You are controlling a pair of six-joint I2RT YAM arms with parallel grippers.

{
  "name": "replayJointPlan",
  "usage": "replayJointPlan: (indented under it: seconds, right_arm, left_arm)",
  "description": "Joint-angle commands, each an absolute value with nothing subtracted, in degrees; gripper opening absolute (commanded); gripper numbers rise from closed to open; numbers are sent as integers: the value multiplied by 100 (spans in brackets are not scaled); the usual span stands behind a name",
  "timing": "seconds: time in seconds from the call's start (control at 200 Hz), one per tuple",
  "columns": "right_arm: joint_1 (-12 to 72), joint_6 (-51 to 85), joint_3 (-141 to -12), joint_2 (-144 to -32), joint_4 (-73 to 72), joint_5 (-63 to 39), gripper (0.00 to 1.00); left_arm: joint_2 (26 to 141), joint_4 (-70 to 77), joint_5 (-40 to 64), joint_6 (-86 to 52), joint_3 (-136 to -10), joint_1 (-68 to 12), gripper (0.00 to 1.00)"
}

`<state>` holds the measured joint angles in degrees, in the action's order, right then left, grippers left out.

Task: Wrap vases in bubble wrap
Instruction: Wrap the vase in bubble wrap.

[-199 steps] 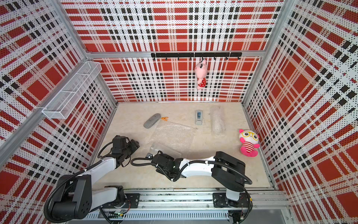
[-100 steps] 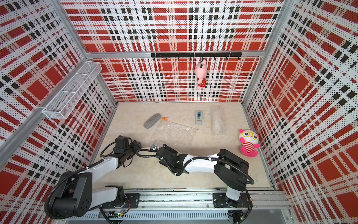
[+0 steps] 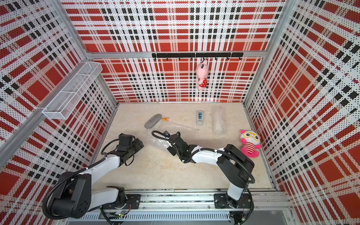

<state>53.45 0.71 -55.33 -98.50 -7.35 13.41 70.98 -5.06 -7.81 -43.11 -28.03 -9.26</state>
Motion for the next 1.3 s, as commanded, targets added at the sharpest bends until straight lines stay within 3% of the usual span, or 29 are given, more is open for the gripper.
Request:
replayJointPlan:
  seconds: [0.0,0.165,0.331,0.702,0.927,1.153,1.178,1.218,1.298]
  right_arm:
    - [5375,176,-5406,-9929,-986,823,0]
    - [5362,213,-5320,-9974,-1057,694,0]
    - [5161,363,-5224,-10058,-1203,471,0]
    - [4579,720,-5147,-10576,-1567,-767,0]
    - [4485,729,-5086,-10530,-1506,-663,0]
    - [4412,560,-5135,-10125,-1164,-325,0]
    - [4412,541,-5156,-10081,-1108,-267,4]
    - [4412,517,-5184,-9987,-1005,-153,18]
    - [4412,440,-5194,-9700,-792,85,31]
  left_arm:
    - [6755,-773,-1294,-4348,-3106,-1545,88]
    - [7009,-562,-1673,-4566,-3492,-2716,94]
    - [7926,-659,-1729,-4398,-4068,-3120,95]
    - [8802,-991,-1771,-4195,-4908,-3226,96]
    - [9131,-1029,-1737,-4096,-5015,-3183,95]
    - [9440,-1037,-1758,-4074,-4896,-3157,85]
    - [9471,-1037,-1758,-4069,-4889,-3149,84]
    - [9520,-1037,-1749,-4062,-4888,-3148,84]
    - [9594,-1037,-1740,-4061,-4885,-3139,84]
